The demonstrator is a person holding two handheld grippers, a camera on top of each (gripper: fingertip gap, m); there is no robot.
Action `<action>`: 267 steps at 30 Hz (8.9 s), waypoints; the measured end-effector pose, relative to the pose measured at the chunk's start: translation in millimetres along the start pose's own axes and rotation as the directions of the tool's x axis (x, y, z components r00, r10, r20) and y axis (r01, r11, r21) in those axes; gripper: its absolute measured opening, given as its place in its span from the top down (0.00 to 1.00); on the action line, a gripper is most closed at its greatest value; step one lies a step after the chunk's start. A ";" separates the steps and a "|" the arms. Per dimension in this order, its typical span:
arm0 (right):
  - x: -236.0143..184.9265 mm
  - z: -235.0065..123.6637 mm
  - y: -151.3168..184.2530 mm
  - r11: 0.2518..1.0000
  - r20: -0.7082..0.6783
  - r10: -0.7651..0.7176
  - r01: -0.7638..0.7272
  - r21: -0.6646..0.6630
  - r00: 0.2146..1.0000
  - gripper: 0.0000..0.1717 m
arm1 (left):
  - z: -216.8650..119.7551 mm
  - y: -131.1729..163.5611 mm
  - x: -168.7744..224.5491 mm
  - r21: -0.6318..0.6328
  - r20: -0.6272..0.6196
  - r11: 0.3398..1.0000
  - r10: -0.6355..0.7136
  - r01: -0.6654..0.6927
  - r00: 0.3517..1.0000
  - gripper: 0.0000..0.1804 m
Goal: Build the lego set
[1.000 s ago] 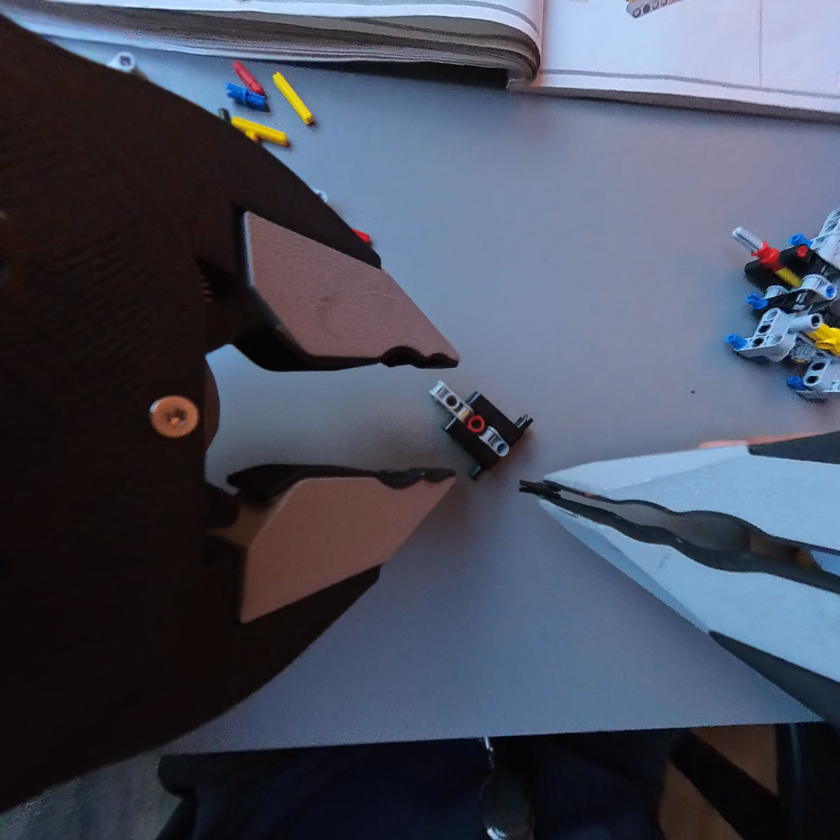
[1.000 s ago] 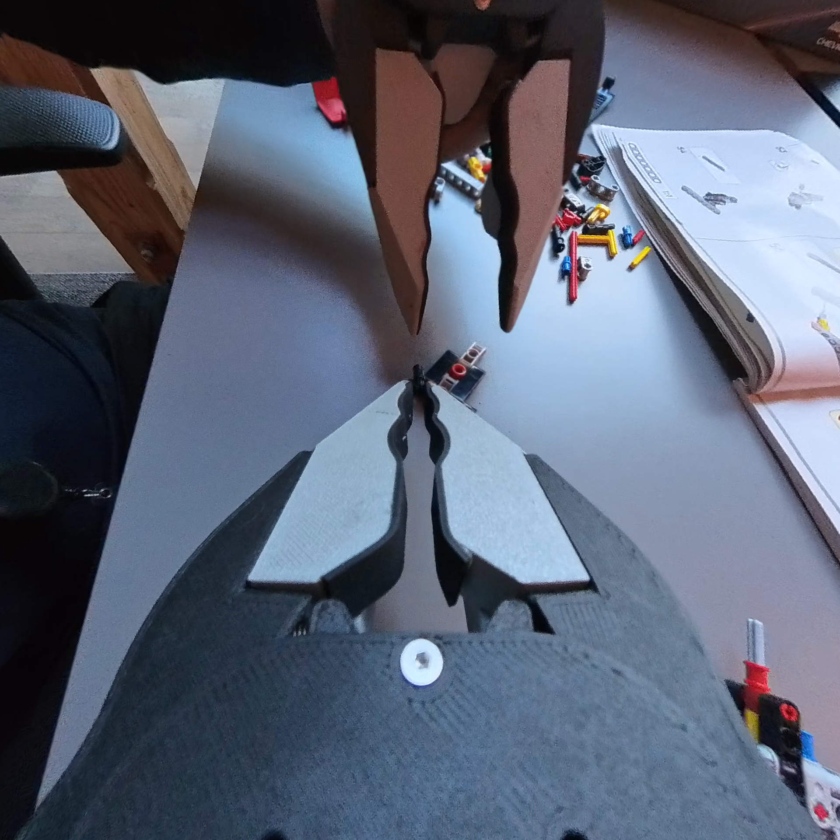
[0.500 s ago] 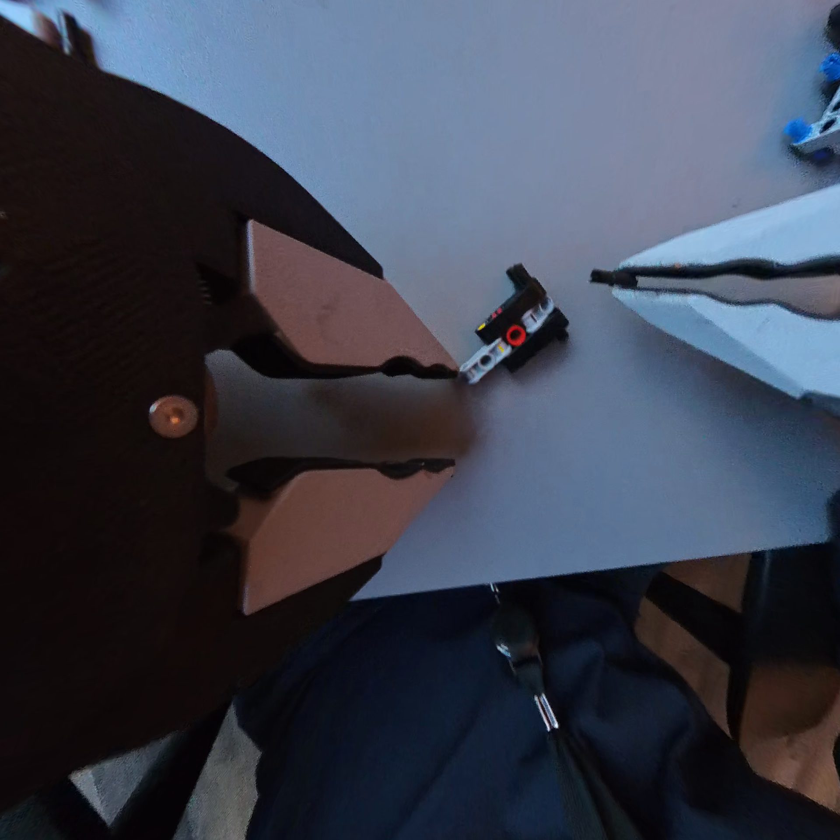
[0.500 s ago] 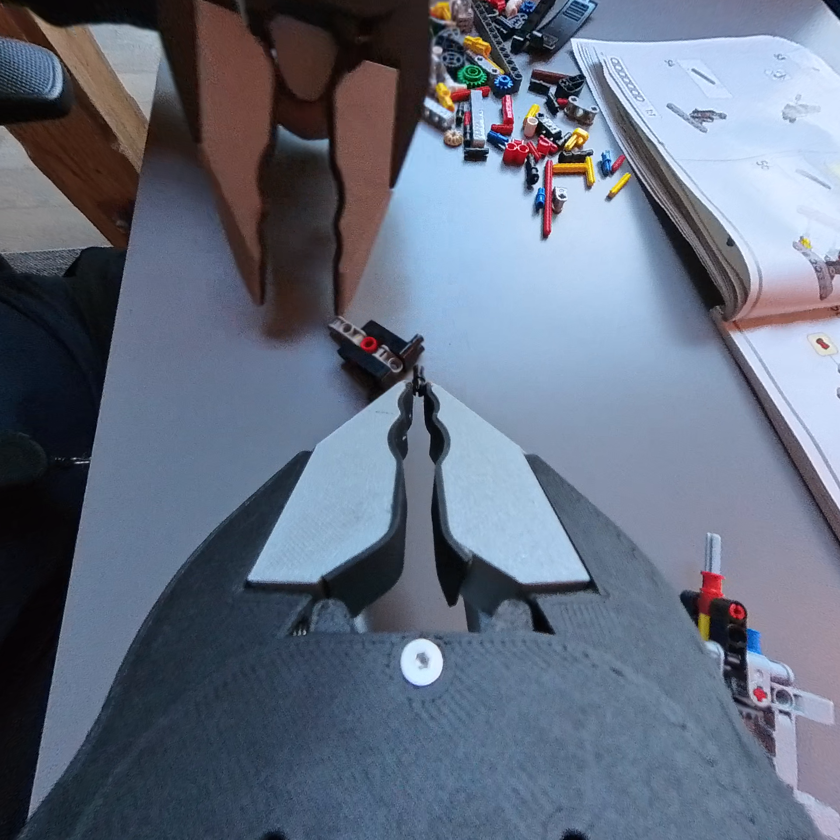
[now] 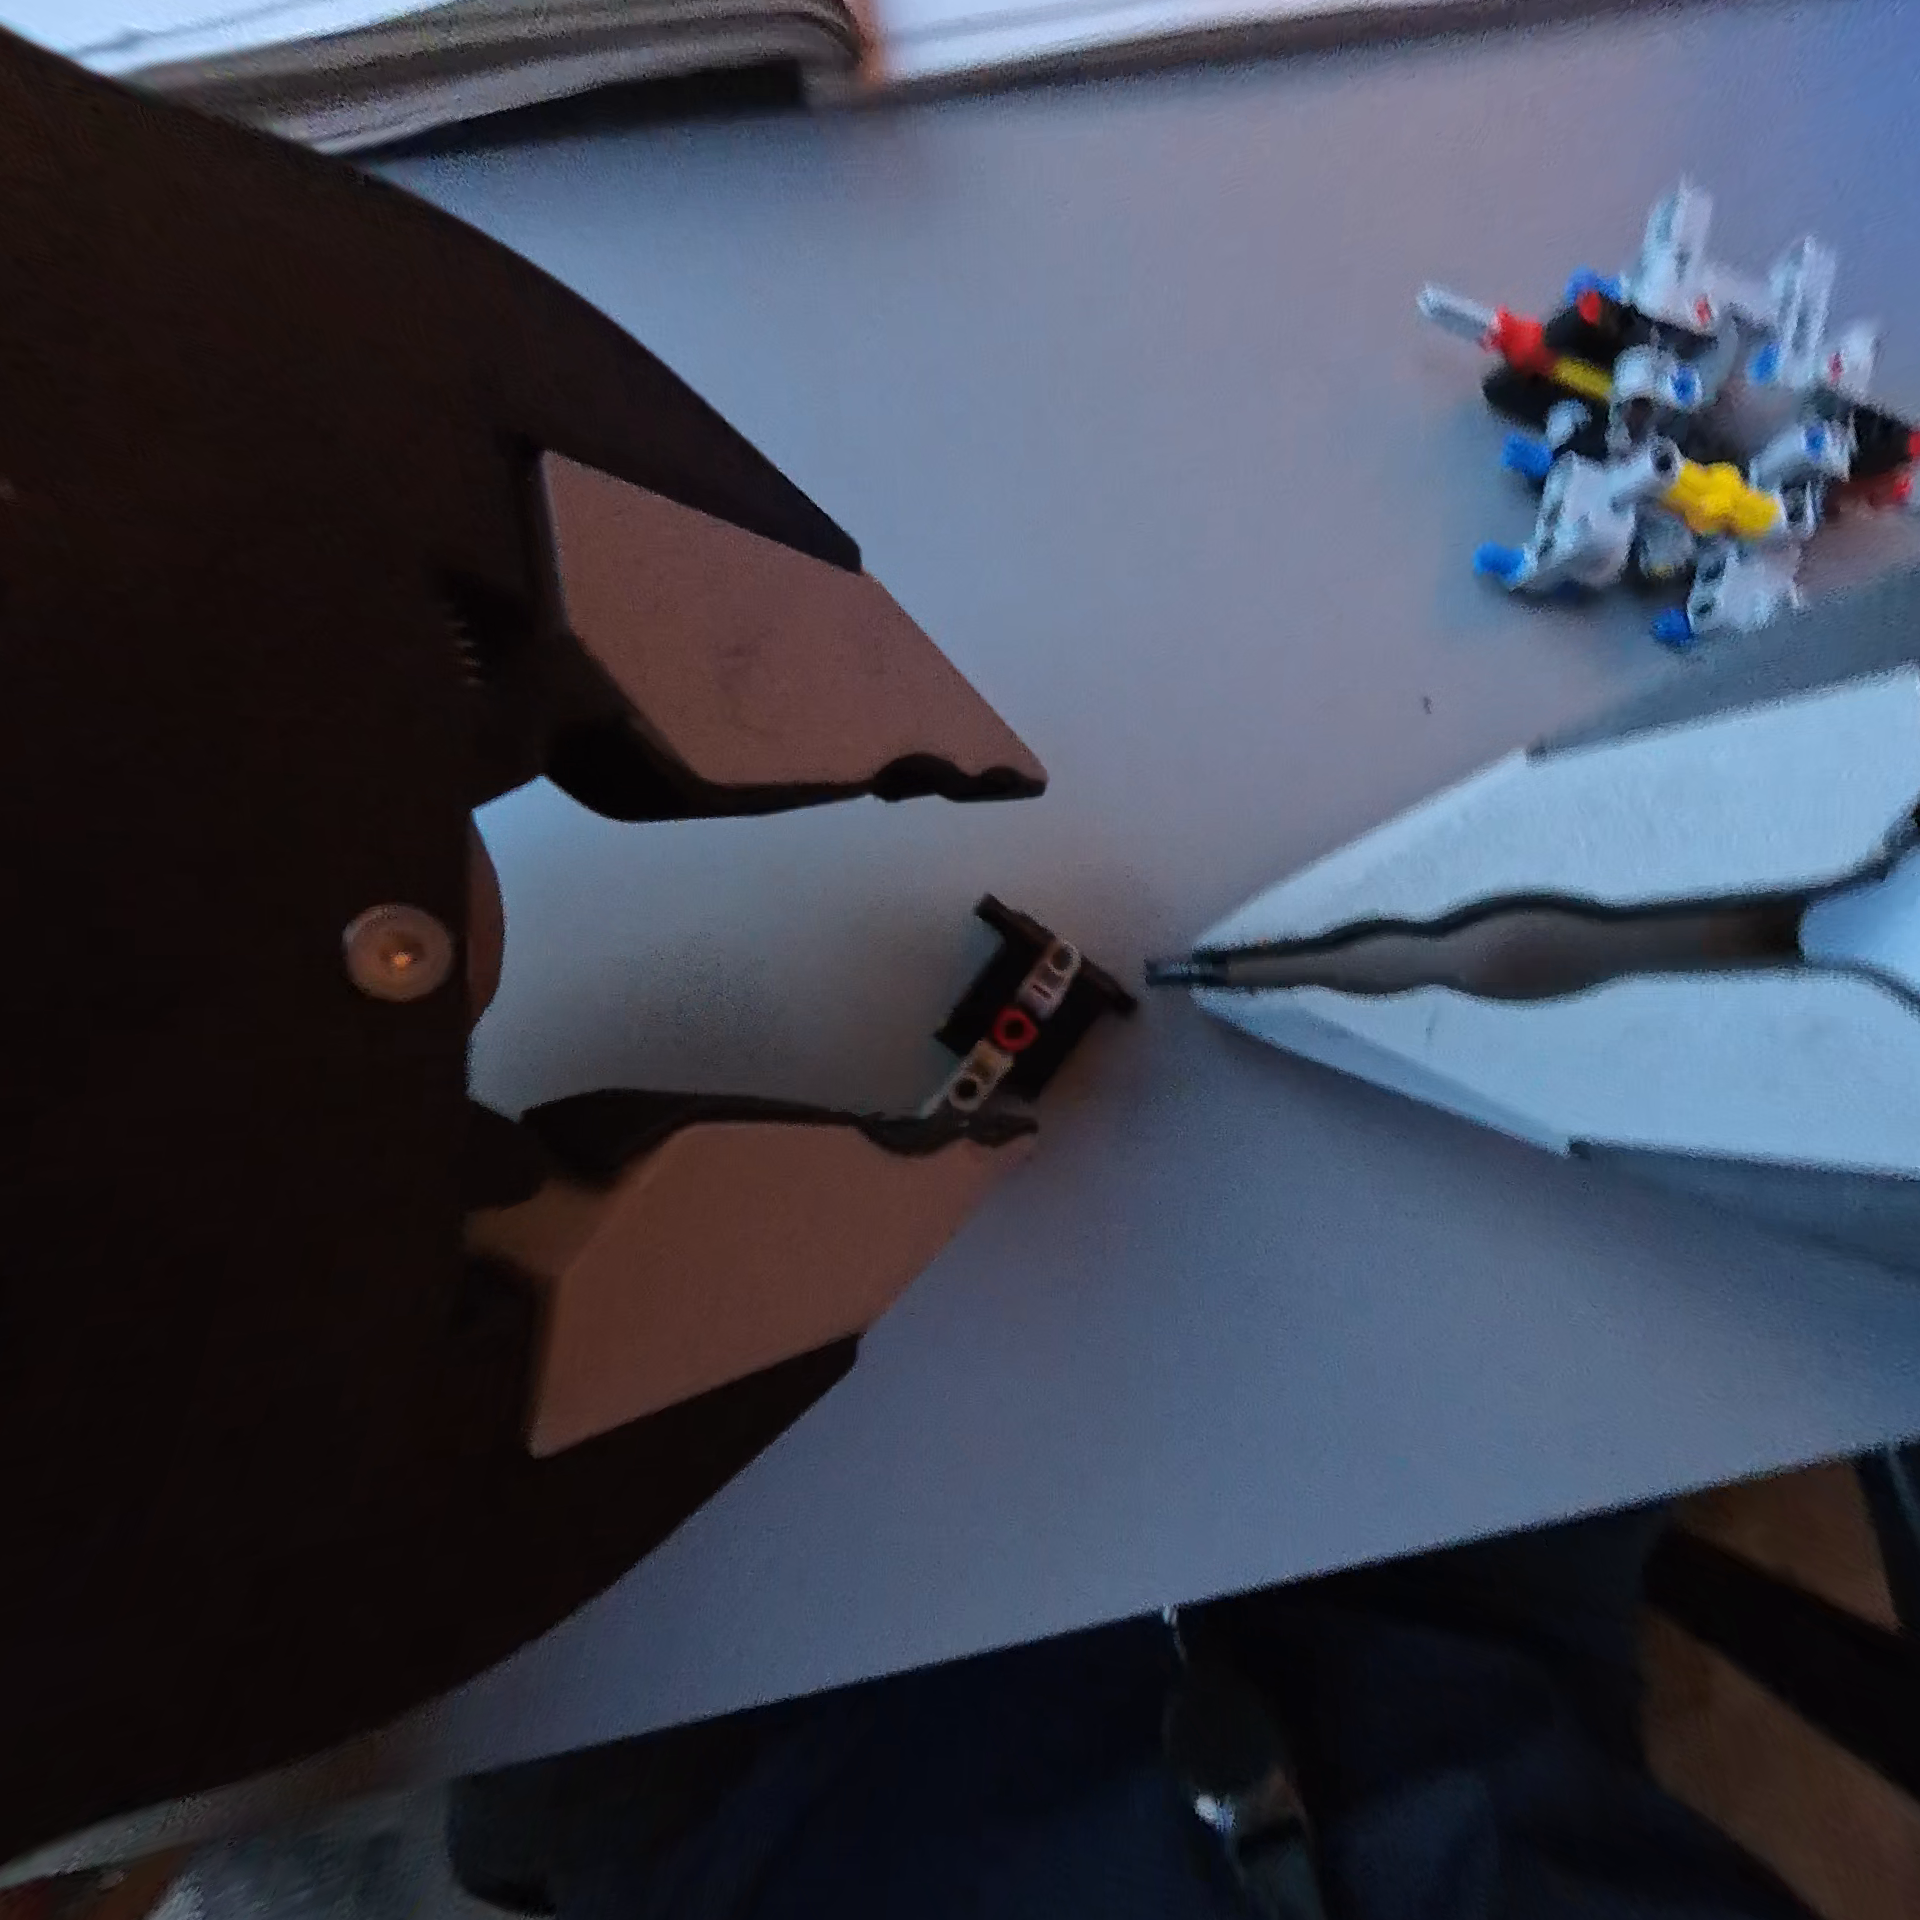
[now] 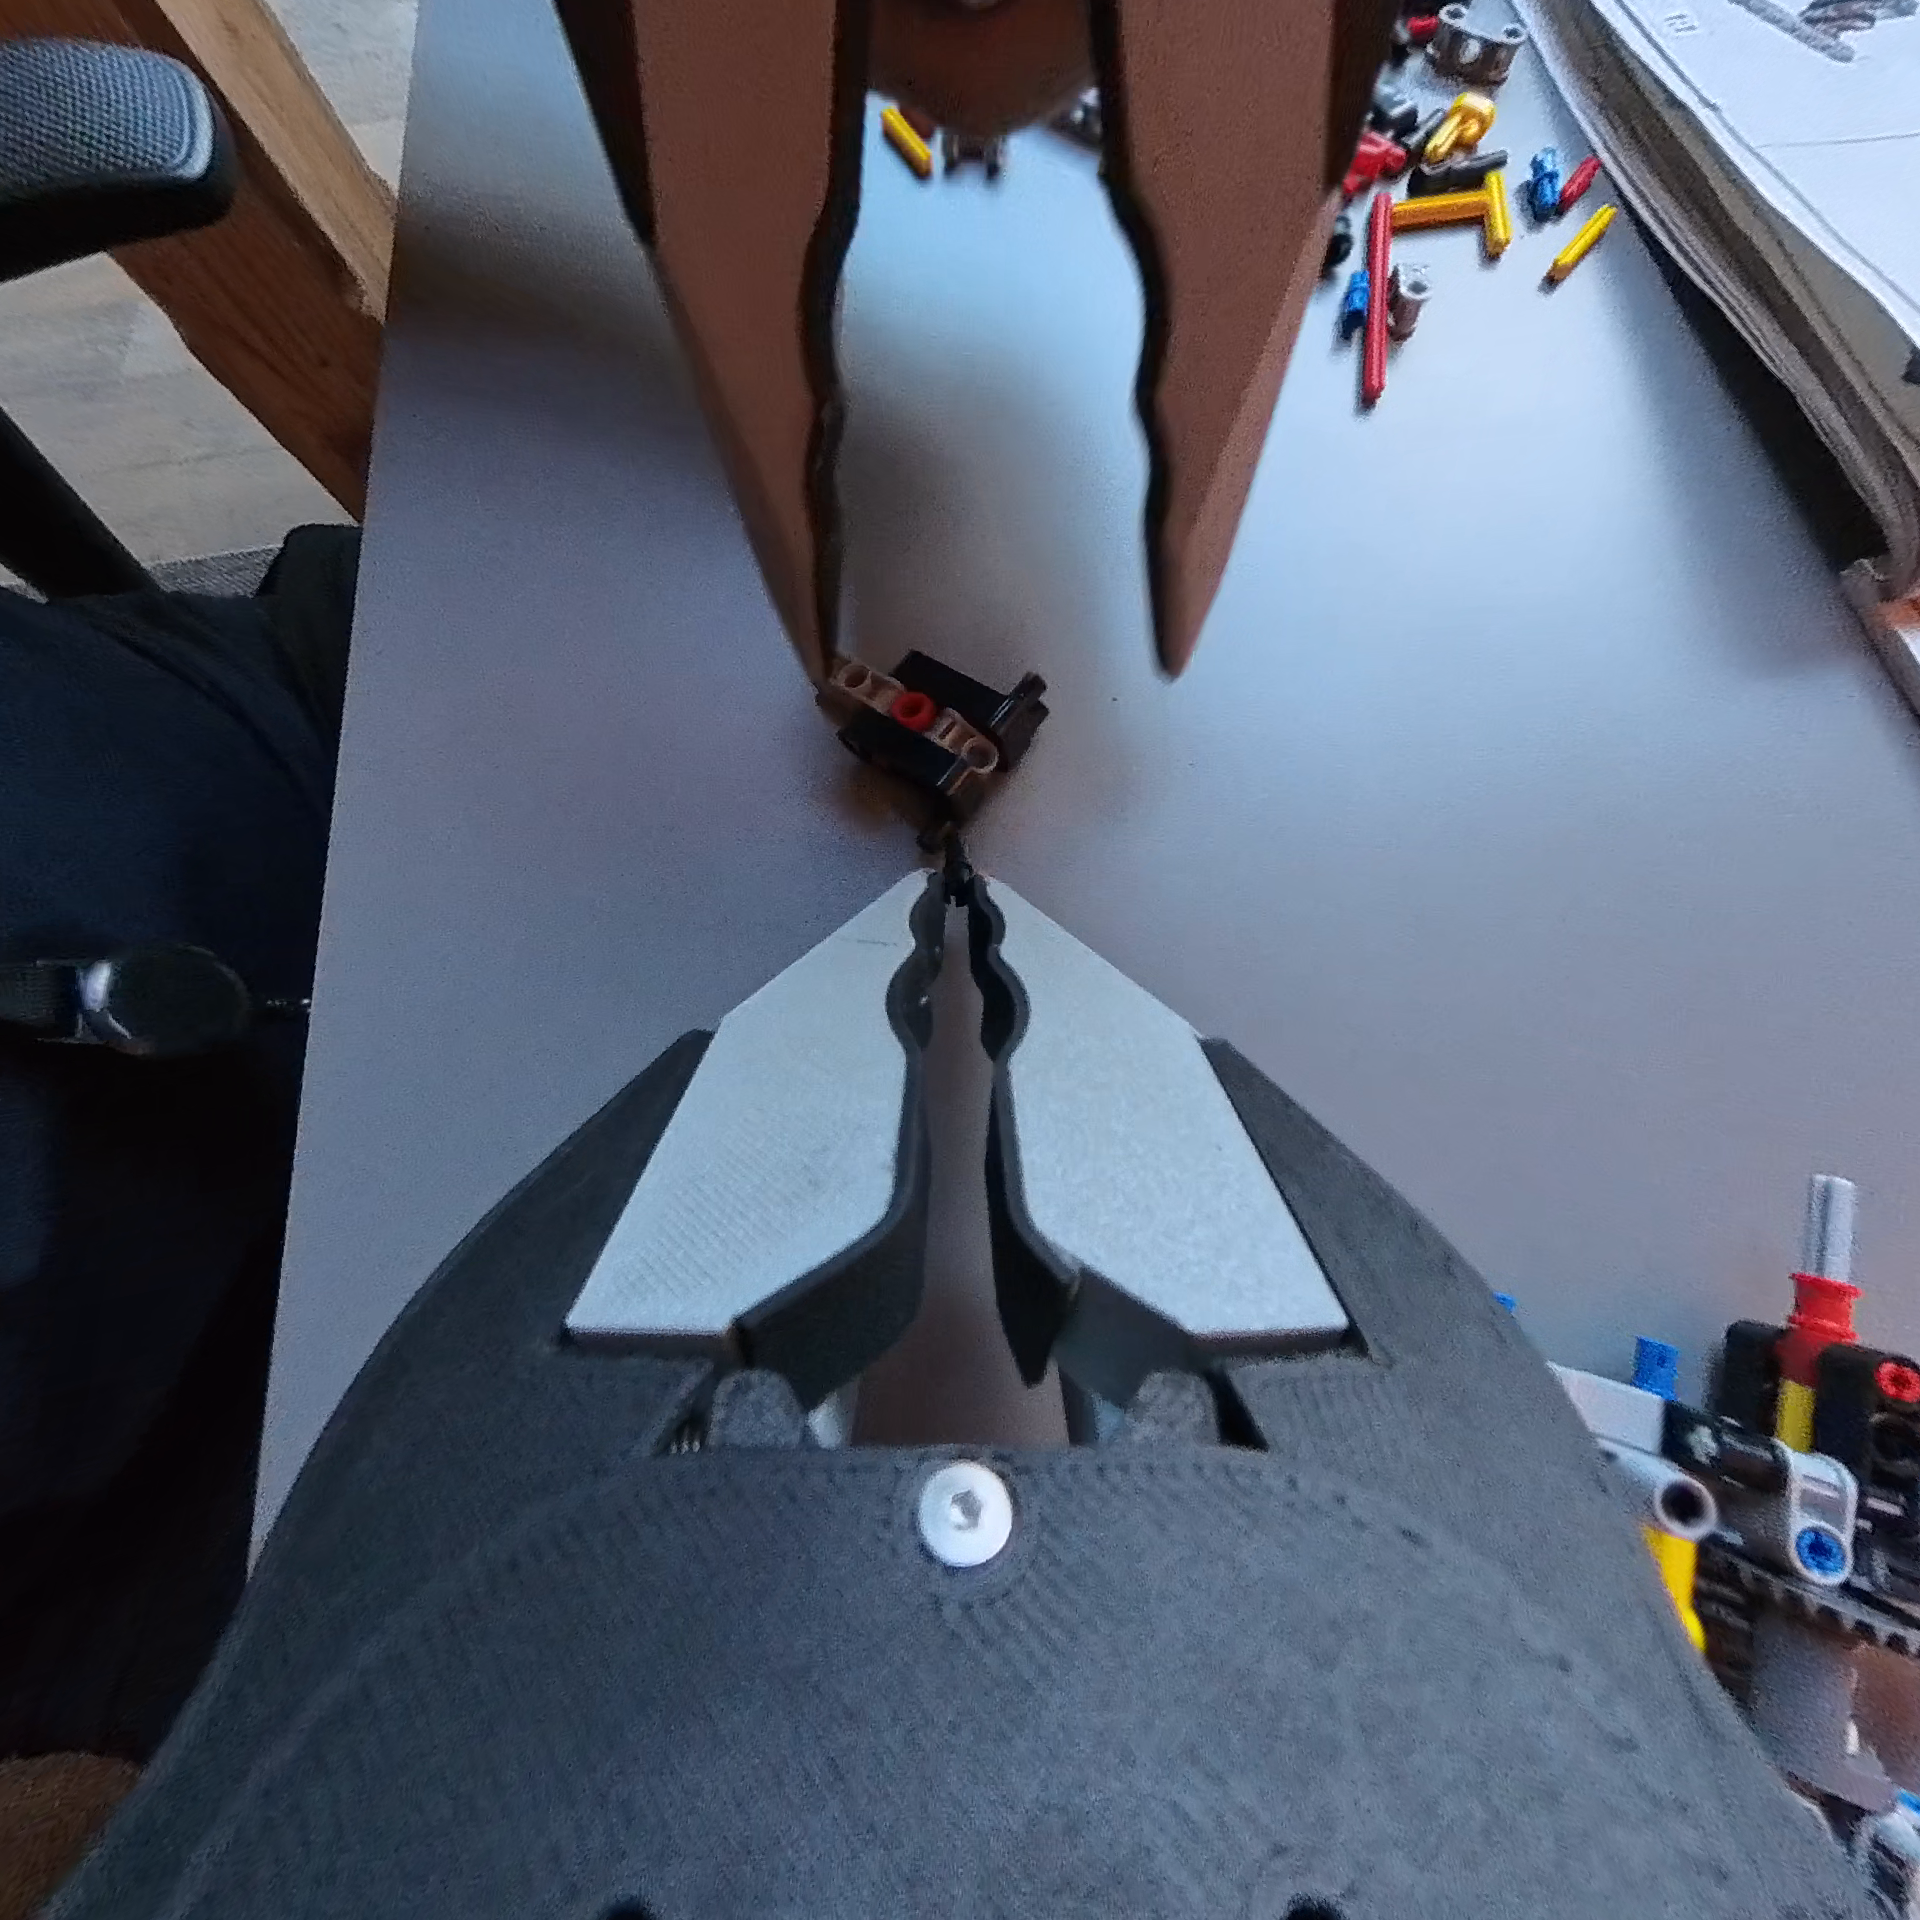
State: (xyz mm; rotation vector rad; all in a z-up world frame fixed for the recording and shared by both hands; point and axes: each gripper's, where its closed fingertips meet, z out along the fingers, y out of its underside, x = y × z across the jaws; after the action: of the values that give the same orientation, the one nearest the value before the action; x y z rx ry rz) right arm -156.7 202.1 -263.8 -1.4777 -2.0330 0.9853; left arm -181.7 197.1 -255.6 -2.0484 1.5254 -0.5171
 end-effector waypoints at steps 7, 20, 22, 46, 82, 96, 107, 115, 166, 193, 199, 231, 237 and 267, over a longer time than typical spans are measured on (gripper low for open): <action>1.2 -7.0 -3.2 0.999 0.007 0.041 -0.041 0.029 0.999 0.99 | 16.6 9.1 8.0 -0.123 -0.041 0.992 0.024 -0.028 0.999 0.79; 20.9 -12.8 -3.9 0.996 -0.096 0.070 -0.065 0.060 0.993 1.00 | 12.7 -5.8 -8.2 0.091 0.229 0.843 -0.536 0.531 0.812 0.71; 22.5 -10.9 -0.5 0.997 -0.104 0.064 -0.060 0.042 0.993 1.00 | 10.9 -5.0 -5.4 0.058 0.224 0.873 -0.485 0.485 0.846 0.71; 19.6 -4.2 -1.7 0.963 0.072 0.259 -0.264 0.062 0.963 1.00 | 27.2 -6.9 -1.9 0.000 0.190 0.961 -0.271 0.276 0.944 0.75; 6.1 6.6 -4.9 0.999 0.043 -0.021 0.019 0.031 0.999 0.99 | 18.3 -2.9 19.4 0.174 -0.083 0.963 -0.195 0.207 0.977 0.75; 1.3 11.8 -7.4 0.933 -0.152 -0.356 0.360 -0.005 0.922 1.00 | 15.1 -0.2 25.4 0.173 -0.133 0.952 -0.231 0.252 0.964 0.75; -2.2 12.4 -10.9 0.999 0.146 -0.039 0.035 0.028 0.988 1.00 | 17.7 2.9 25.5 0.153 0.004 0.981 -0.118 0.116 0.993 0.75; -8.9 15.8 -4.2 0.919 0.379 0.392 -0.375 -0.121 0.839 1.00 | 17.6 3.3 25.6 0.152 0.013 0.983 -0.108 0.105 0.994 0.75; -8.0 15.6 -14.9 0.998 0.201 0.057 -0.059 0.004 0.978 1.00 | 13.6 6.4 29.2 0.156 -0.080 0.979 -0.116 0.128 0.990 0.75; -0.1 20.8 -14.8 0.880 -0.150 -0.474 0.471 -0.058 0.868 1.00 | 11.6 9.5 26.6 0.159 -0.077 0.975 -0.144 0.155 0.986 0.75; -2.9 23.9 -15.9 0.976 0.047 -0.219 0.219 -0.005 0.975 1.00 | 11.8 8.6 26.8 0.158 -0.072 0.976 -0.138 0.148 0.988 0.76; 14.1 6.0 -0.3 0.999 0.169 0.041 -0.040 -0.014 0.985 0.86 | 7.2 15.6 0.2 0.183 0.150 0.942 -0.309 0.281 0.939 0.80; 18.5 -5.7 -0.3 0.994 0.162 0.104 -0.110 0.028 0.981 0.89 | 10.7 14.4 0.1 0.166 0.217 0.951 -0.292 0.260 0.931 0.88; 11.1 6.7 3.4 0.998 -0.010 -0.053 0.053 -0.033 0.999 1.00 | 19.4 3.8 16.5 0.173 0.330 0.934 -0.354 0.313 0.875 0.99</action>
State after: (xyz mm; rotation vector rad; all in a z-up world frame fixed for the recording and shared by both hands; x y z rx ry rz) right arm -162.9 211.2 -271.4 -1.4349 -2.0789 0.9245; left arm -168.4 184.1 -273.4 -2.1816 0.9143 -0.3223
